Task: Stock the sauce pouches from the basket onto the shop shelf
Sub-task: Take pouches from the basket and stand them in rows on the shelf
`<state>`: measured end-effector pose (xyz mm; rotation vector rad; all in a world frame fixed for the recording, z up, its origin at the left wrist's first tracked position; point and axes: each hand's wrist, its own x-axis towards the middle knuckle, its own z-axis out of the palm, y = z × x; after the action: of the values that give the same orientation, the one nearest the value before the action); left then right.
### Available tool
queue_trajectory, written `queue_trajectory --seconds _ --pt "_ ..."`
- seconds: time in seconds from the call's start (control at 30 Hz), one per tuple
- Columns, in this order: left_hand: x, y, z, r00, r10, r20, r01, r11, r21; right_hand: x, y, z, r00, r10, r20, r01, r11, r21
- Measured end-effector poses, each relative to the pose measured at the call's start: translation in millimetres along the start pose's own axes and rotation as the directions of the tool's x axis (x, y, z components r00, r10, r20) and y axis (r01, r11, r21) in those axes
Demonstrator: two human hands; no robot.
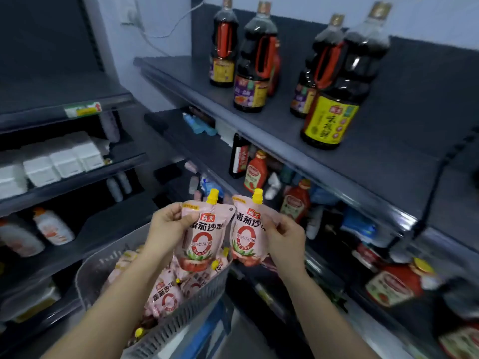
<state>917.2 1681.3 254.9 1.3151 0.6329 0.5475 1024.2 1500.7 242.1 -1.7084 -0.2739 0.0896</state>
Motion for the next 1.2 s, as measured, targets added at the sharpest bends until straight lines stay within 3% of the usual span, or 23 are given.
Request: queue_trajectory --seconds 0.2,0.5,0.67,0.97,1.2 --pt "-28 25 70 0.978 0.008 0.208 0.006 0.998 -0.066 -18 -21 -84 0.981 -0.064 -0.184 0.055 0.997 -0.053" --pt "-107 58 193 0.871 0.106 0.48 -0.058 0.992 -0.114 -63 -56 -234 0.914 -0.142 -0.38 0.117 0.989 -0.088" --pt "-164 68 260 0.81 0.139 0.569 -0.044 0.983 -0.176 -98 -76 -320 0.858 -0.225 -0.461 0.152 0.97 -0.19" --pt "-245 88 372 0.718 0.182 0.672 0.0 0.965 -0.261 -141 -113 -452 0.802 -0.241 -0.546 0.191 0.97 -0.147" --pt "-268 113 449 0.655 0.189 0.732 0.025 0.962 -0.271 -125 -132 -527 0.755 -0.286 -0.59 0.233 0.958 -0.166"
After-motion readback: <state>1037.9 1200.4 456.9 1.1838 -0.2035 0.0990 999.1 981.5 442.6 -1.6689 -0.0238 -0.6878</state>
